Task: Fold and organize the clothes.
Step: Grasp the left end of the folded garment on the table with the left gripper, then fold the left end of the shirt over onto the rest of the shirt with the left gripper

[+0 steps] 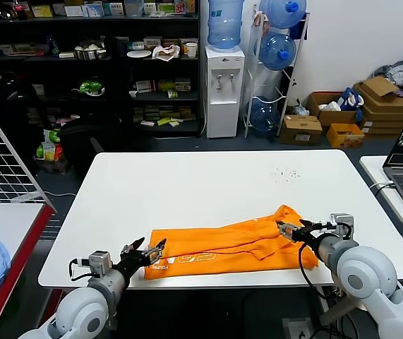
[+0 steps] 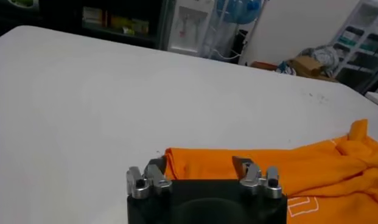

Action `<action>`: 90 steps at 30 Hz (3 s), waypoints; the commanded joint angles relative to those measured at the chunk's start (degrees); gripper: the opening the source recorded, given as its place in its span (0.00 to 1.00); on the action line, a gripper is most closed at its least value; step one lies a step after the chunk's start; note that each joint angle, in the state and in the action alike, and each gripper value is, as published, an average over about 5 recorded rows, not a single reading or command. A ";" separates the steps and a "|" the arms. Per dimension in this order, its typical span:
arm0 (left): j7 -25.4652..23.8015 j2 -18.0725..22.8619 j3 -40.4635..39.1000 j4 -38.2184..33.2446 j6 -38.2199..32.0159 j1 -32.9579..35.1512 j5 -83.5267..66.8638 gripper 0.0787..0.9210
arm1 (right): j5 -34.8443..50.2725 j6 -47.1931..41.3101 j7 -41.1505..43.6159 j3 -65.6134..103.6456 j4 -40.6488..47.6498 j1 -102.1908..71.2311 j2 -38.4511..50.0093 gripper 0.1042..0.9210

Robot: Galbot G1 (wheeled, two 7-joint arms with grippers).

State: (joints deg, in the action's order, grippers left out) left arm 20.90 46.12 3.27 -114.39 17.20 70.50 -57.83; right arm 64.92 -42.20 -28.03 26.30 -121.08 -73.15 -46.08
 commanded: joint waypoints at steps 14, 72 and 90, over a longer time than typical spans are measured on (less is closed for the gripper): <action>-1.24 3.18 -0.93 5.42 -0.56 0.23 1.13 0.97 | -0.47 -2.80 0.21 1.18 -0.51 -1.68 -0.92 1.00; -0.18 -20.75 39.90 4.23 -3.57 21.97 0.27 0.05 | -4.96 -0.77 2.96 -2.32 4.82 3.70 -5.88 1.00; 0.94 -19.81 40.74 3.56 -2.68 22.65 0.22 0.05 | -5.36 -0.75 2.55 -1.26 3.55 1.68 -5.62 1.00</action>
State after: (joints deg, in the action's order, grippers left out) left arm 21.66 27.80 41.63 -112.29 14.57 91.69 -57.05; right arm 59.63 -42.20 -25.43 24.29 -117.33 -70.28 -51.68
